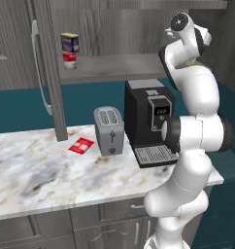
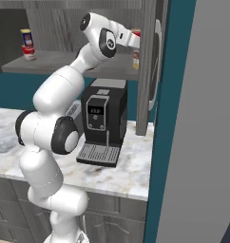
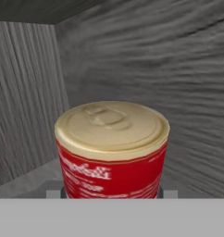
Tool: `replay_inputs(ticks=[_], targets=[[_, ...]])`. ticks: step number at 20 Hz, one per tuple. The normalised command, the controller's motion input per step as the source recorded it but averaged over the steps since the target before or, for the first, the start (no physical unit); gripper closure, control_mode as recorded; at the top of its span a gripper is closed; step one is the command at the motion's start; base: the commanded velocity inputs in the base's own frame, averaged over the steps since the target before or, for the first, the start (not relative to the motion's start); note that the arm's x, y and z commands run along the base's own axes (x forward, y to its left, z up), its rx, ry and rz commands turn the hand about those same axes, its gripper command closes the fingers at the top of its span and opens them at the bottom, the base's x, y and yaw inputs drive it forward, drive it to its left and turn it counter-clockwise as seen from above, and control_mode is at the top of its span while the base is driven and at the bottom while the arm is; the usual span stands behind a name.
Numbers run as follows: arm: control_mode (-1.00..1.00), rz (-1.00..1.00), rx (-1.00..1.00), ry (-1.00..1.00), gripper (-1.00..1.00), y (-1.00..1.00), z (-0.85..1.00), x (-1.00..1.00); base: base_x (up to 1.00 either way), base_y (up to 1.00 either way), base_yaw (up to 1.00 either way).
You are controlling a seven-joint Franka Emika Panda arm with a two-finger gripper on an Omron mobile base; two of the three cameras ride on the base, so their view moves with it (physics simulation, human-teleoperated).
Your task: Stack two cans on top of the other two cans in the cabinet.
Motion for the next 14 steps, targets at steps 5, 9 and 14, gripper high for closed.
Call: replay_inputs(ticks=[5, 9, 14], targets=[[-1.00, 0.00, 0.00, 0.00, 1.00, -0.10, 0.00, 0.15, 0.00, 0.00, 0.00], [-1.00, 0.00, 0.00, 0.00, 1.00, -0.07, -0.05, 0.11, 0.00, 0.00, 0.00], [-1.00, 0.00, 0.00, 0.00, 1.00, -0.06, -0.06, 0.11, 0.00, 0.00, 0.00]])
